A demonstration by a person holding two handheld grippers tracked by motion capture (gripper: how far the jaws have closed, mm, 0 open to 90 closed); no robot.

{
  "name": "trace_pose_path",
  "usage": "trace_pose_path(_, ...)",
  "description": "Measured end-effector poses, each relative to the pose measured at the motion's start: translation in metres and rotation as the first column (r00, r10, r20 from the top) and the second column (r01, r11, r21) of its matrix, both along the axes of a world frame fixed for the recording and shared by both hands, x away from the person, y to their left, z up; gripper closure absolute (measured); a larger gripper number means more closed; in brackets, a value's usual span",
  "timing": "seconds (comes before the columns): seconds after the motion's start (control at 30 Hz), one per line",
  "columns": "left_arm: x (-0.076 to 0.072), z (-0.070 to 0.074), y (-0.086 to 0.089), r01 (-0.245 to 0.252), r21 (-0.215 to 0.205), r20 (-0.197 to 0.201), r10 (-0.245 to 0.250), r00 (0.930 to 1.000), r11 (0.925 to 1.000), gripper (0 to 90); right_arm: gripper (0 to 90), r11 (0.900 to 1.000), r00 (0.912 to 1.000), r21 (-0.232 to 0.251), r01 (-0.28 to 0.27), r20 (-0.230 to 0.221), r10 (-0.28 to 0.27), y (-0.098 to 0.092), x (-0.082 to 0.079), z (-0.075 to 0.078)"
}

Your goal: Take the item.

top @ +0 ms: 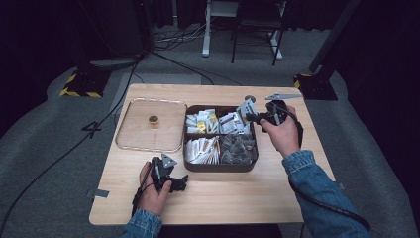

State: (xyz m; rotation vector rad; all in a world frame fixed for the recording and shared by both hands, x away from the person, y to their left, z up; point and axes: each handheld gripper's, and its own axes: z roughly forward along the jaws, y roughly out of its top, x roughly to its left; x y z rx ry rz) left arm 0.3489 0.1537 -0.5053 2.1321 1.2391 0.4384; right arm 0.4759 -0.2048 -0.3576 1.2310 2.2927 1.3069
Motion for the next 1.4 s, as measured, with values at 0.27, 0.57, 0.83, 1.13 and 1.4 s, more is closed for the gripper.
trace_pose_path(0.27, -0.001, 0.000, 0.003, -0.012, 0.000, 0.003, 0.012, 0.9999, 0.9999, 0.0, 84.9, 1.000, 0.9998, 0.006, 0.017, 0.015, -0.017, -0.025, -0.009, 0.009)
trace_pose_path(0.57, -0.001, 0.000, 0.002, -0.013, -0.001, 0.003, 0.013, 0.9999, 0.9999, 0.0, 84.9, 0.998, 0.9980, 0.026, 0.063, 0.009, -0.063, -0.059, -0.019, 0.007)
trace_pose_path(0.83, -0.001, 0.000, 0.002, -0.013, -0.001, 0.003, 0.013, 0.9999, 0.9999, 0.0, 84.9, 0.992, 0.9928, 0.038, 0.120, -0.014, -0.119, -0.090, -0.022, 0.001)
trace_pose_path(1.13, -0.001, 0.000, 0.002, -0.013, -0.001, 0.004, 0.013, 0.9999, 0.9999, 0.0, 84.9, 0.984, 0.9831, 0.024, 0.175, -0.060, -0.173, -0.117, -0.018, -0.017)
trace_pose_path(1.4, -0.001, 0.000, 0.003, -0.013, 0.000, 0.004, 0.013, 0.9999, 0.9999, 0.0, 84.9, 0.979, 0.9740, 0.035, 0.202, -0.111, -0.197, -0.133, -0.010, -0.038)
